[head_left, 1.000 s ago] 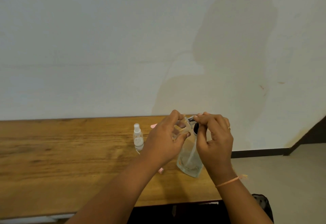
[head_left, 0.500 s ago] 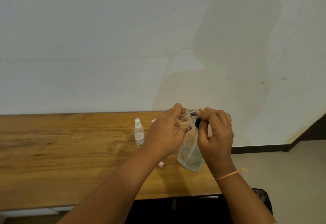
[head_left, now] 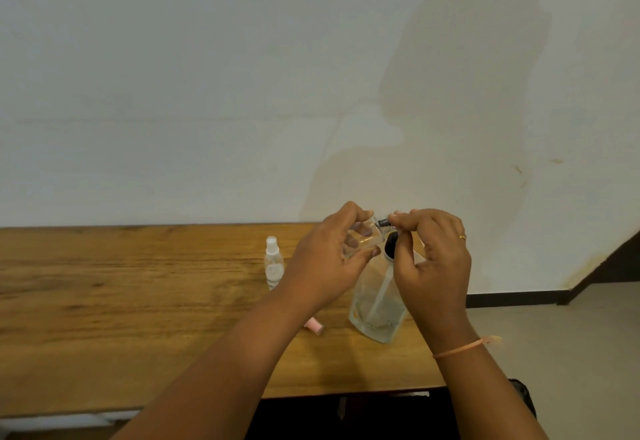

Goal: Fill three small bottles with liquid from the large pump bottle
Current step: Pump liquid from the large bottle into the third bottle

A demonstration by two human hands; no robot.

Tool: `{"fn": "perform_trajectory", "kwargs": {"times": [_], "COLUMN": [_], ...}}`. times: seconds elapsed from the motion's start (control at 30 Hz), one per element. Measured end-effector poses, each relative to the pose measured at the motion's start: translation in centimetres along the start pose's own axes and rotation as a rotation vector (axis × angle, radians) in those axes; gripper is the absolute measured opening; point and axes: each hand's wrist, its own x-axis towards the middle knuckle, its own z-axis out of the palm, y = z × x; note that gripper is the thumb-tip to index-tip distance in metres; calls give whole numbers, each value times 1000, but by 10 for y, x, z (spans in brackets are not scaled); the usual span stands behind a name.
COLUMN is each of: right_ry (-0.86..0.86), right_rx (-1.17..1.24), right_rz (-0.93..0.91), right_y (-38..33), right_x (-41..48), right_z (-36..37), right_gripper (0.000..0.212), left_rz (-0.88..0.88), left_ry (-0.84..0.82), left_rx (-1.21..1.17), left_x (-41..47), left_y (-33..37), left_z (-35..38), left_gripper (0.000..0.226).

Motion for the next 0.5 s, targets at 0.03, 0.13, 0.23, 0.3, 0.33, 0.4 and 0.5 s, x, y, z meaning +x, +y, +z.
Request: {"fn": "perform_trajectory", "kwargs": {"times": [0.03, 0.13, 0.23, 0.3, 0.33, 0.4, 0.5], "right_ry": [0, -3, -7, -1, 1, 3, -42], "right_rx": [11, 18, 19, 42, 61, 90, 125], "right_rz": [-1, -4, 19, 49, 64, 81, 81], "right_y": [2, 6, 6, 3, 1, -2, -3], "right_x": [-1, -7, -9, -8, -7, -4, 3], "right_z": [1, 3, 3, 2, 1, -2, -6], "right_gripper": [22, 22, 22, 21, 20, 19, 19], "left_rz": [-8, -28, -45, -42, -36, -8, 35], "left_ry": [-13, -47, -60, -55, -52, -34, -2], "left_rx": [9, 15, 11, -6, -14, -14, 13], "left_x": [1, 1, 0, -1, -1, -3, -3], "left_y": [-1, -3, -4, -4, -4, -4, -3], "left_z": [1, 3, 4, 4, 3, 1, -1], "left_gripper": [35, 34, 33, 30, 29, 30, 32]}}
